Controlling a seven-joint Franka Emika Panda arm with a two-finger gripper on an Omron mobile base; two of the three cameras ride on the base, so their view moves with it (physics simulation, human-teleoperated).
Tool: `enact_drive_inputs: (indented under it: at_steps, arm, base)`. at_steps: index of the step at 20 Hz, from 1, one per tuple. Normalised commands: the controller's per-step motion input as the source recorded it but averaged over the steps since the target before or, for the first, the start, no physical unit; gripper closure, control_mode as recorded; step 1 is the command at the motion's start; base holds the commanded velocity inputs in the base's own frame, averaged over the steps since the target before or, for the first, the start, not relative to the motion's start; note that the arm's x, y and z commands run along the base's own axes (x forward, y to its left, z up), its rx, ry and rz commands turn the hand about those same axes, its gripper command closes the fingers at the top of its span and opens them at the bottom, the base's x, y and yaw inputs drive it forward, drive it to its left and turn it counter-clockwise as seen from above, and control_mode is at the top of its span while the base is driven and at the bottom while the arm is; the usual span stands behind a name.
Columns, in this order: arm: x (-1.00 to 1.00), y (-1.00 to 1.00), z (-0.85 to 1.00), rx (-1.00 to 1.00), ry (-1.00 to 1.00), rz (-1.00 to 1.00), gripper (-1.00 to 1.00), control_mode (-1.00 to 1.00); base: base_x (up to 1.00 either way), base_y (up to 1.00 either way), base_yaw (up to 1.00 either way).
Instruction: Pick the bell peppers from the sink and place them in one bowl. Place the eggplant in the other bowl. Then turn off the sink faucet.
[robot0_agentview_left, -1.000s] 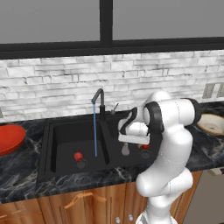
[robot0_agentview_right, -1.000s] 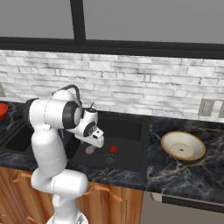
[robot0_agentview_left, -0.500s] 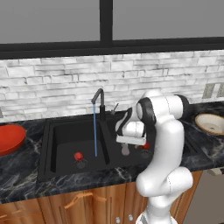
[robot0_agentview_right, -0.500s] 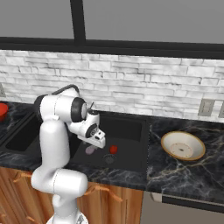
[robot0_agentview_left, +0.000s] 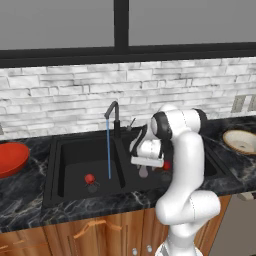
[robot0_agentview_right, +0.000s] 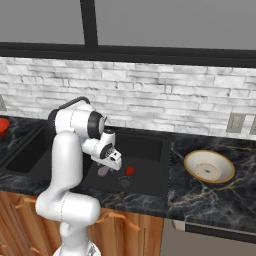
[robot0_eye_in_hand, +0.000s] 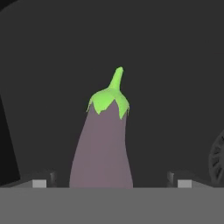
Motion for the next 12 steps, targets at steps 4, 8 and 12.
enact_drive_inputs:
  at_steps: [4,8,12]
  arm:
    - [0.12,0.09,-0.27,0.00,0.00,0.00,-1.00,-1.00]
    - [0.14,0.10,-0.33,0.00,0.00,0.00,-1.00,-1.00]
    - [0.03,0.02,-0.27,0.00,0.03,0.00,1.00,-1.00]
  base:
    - [0.00,0.00,0.00]
    - [0.00,0.00,0.00]
    - [0.00,0.00,0.00]
